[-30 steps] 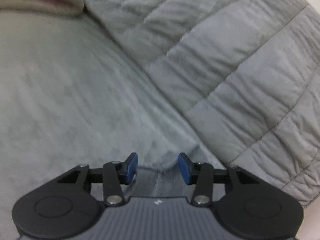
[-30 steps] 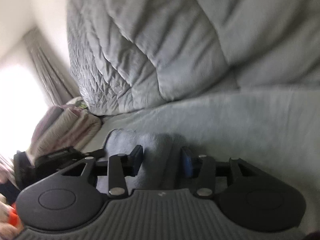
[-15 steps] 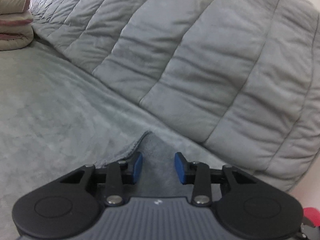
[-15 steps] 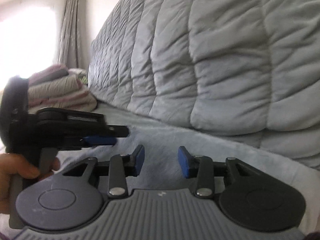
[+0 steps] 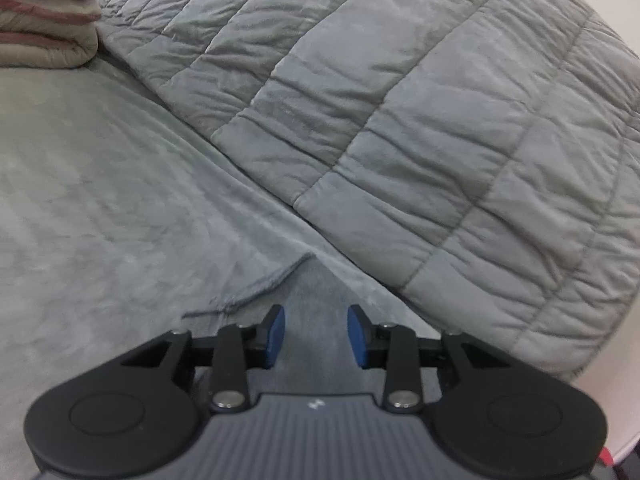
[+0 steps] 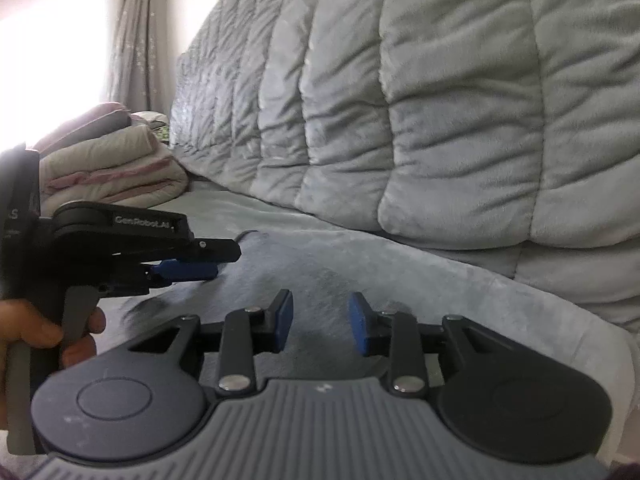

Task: Fold clothes

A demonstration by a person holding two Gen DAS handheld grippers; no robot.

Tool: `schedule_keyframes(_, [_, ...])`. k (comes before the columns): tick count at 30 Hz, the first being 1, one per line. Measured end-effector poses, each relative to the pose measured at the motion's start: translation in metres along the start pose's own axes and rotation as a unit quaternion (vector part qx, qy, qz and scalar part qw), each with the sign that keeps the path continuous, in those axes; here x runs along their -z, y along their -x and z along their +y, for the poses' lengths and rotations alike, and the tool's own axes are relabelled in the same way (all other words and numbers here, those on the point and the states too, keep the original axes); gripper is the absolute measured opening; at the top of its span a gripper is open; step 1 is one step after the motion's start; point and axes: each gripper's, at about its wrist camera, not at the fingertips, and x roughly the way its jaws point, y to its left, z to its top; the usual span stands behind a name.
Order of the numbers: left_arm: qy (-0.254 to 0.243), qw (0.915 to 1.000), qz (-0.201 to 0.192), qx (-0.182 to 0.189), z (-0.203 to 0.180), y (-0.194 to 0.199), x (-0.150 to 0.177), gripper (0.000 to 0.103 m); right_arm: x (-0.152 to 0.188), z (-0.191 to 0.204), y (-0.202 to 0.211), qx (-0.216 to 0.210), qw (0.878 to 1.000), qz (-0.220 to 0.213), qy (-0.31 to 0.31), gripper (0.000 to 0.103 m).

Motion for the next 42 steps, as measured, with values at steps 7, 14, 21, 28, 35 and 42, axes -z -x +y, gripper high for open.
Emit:
schedule_keyframes(7, [-0.006, 0.9999, 0.008, -0.008, 0.017, 0.034, 0.019, 0.034, 0.009, 0.014, 0.008, -0.025, 0.999, 0.023, 0.016, 0.033])
schedule_keyframes(14, [-0.008, 0.9994, 0.031, -0.016, 0.025, 0.060, 0.035, 0.034, 0.017, 0.017, 0.017, -0.025, 0.998, 0.050, 0.013, 0.037])
schedule_keyframes(21, [-0.022, 0.9959, 0.079, -0.038, 0.010, 0.088, 0.046, 0.036, 0.022, 0.022, 0.032, -0.017, 0.997, 0.075, -0.004, 0.038])
schedule_keyframes(28, [-0.043, 0.9906, 0.100, -0.082, -0.016, 0.127, 0.046, 0.050, 0.014, 0.029, 0.055, -0.015, 0.996, 0.079, -0.041, 0.047])
schedule_keyframes(35, [-0.055, 0.9839, 0.108, -0.131, -0.035, 0.160, 0.046, 0.067, 0.010, 0.038, 0.075, -0.011, 0.994, 0.083, -0.068, 0.054])
schedule_keyframes(42, [-0.080, 0.9768, 0.108, -0.167, -0.054, 0.179, 0.052, 0.089, 0.007, 0.044, 0.096, -0.002, 0.991, 0.087, -0.096, 0.067])
